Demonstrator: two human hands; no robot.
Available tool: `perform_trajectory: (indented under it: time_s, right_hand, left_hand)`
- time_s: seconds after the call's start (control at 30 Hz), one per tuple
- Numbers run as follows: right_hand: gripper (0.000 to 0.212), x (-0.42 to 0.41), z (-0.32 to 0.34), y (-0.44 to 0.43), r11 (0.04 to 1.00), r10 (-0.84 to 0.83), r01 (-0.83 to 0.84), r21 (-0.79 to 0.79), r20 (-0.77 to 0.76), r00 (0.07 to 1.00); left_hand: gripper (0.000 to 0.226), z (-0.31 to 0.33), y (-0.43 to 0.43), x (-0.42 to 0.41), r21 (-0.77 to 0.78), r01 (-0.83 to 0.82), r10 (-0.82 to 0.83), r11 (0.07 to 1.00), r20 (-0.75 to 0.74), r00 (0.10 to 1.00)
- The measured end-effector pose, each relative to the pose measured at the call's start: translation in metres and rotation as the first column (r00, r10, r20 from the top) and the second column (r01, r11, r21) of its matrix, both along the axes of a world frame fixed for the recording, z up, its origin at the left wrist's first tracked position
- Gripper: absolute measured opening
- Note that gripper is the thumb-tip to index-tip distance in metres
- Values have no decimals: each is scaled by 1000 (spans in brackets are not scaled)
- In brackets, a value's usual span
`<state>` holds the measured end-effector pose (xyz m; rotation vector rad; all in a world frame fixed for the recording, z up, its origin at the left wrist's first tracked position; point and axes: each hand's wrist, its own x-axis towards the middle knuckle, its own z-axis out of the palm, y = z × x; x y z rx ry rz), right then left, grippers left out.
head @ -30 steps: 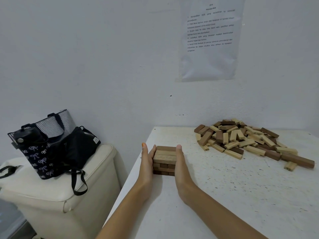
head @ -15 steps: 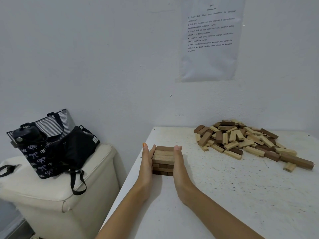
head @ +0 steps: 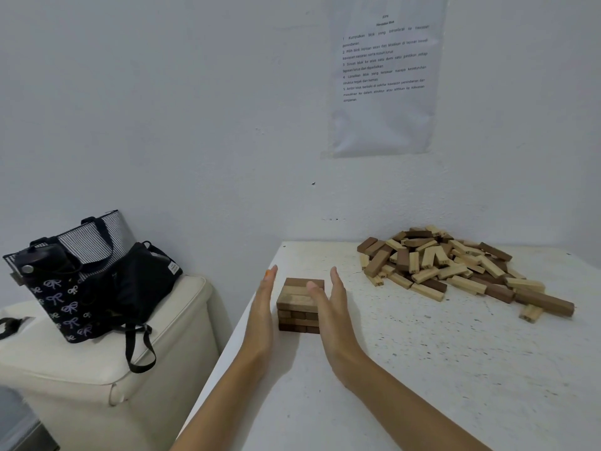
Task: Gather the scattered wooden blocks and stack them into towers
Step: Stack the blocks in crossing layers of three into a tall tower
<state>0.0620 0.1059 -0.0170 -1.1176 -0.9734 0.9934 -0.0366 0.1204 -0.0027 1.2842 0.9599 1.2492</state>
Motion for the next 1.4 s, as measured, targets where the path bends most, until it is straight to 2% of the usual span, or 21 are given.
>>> perform_trajectory:
  time_s: [0.1, 0.2, 0.4, 0.5, 0.63, 0.8, 0.93, 1.0, 1.1, 1.23, 1.3, 1.4]
  right_hand:
    - [67, 15, 13, -10, 998, -42, 39, 58, 42, 998]
    - [61, 37, 24, -20, 991, -102, 89, 97, 133, 986]
    - [39, 105, 36, -36, 961, -261, 221, 164, 292, 920]
    - [34, 145, 34, -40, 950, -311, 276, 143, 382, 870]
    - [36, 195, 28, -41, 928, -368, 356, 112, 434, 822]
    - [32, 251, 20, -42, 902, -398, 424, 87, 551, 733]
    - [34, 280, 6, -42, 846, -454, 517, 128, 681, 575]
    - [26, 285, -1, -44, 823, -455, 552, 136, 739, 497]
    - [24, 288, -8, -43, 830, -374, 542, 130, 851, 370]
    - [27, 293, -14, -42, 840, -272, 525, 135, 943, 192]
    - [26, 293, -15, -43, 842, -237, 524, 131, 961, 141]
    - [25, 292, -16, -42, 843, -240, 520, 137, 961, 136]
  left_hand:
    - [30, 6, 0, 0, 205, -94, 105, 974, -46, 993]
    - [40, 12, -3, 6, 412, -76, 157, 908, -166, 973]
    - [34, 25, -16, 56, 583, 10, 190, 812, -282, 940]
    - [21, 25, -17, 89, 591, 78, 151, 803, -327, 933]
    - [23, 20, -7, 129, 548, 188, 57, 815, -399, 915]
    - [22, 8, 20, 165, 468, 178, 24, 866, -394, 919]
    - [14, -9, 43, 183, 460, 81, 118, 884, -388, 914]
    - [10, -16, 53, 190, 472, 32, 182, 881, -400, 898]
    - [13, -23, 63, 197, 506, -13, 263, 862, -427, 865]
    - [20, -28, 65, 204, 481, -36, 268, 876, -423, 866]
    - [23, -30, 67, 205, 472, -39, 262, 881, -418, 870]
    - [26, -29, 70, 204, 452, -51, 259, 890, -411, 874]
